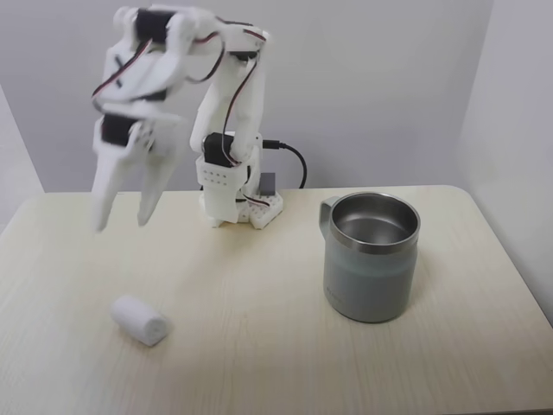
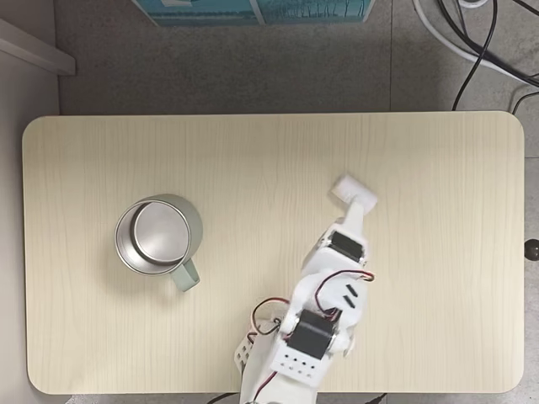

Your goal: Grasp a dressing and put it in the cup.

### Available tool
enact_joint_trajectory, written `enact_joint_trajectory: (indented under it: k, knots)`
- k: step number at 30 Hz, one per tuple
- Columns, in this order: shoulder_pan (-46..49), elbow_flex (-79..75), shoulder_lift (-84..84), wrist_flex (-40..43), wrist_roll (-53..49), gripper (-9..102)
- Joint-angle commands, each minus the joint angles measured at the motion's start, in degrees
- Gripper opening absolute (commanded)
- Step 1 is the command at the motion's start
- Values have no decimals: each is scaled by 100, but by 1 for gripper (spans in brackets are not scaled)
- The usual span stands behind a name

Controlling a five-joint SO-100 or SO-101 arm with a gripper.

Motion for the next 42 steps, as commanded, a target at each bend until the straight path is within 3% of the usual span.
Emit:
enact_joint_trajectory:
  k: [1,13,31,42]
  knots:
    - [62,246,598,-237,53,23]
    - [272,149,2654,-1327,-176,23]
    - [105,782,4359,-1248,-562,23]
    - [-18,800,4342,-1257,-756,3]
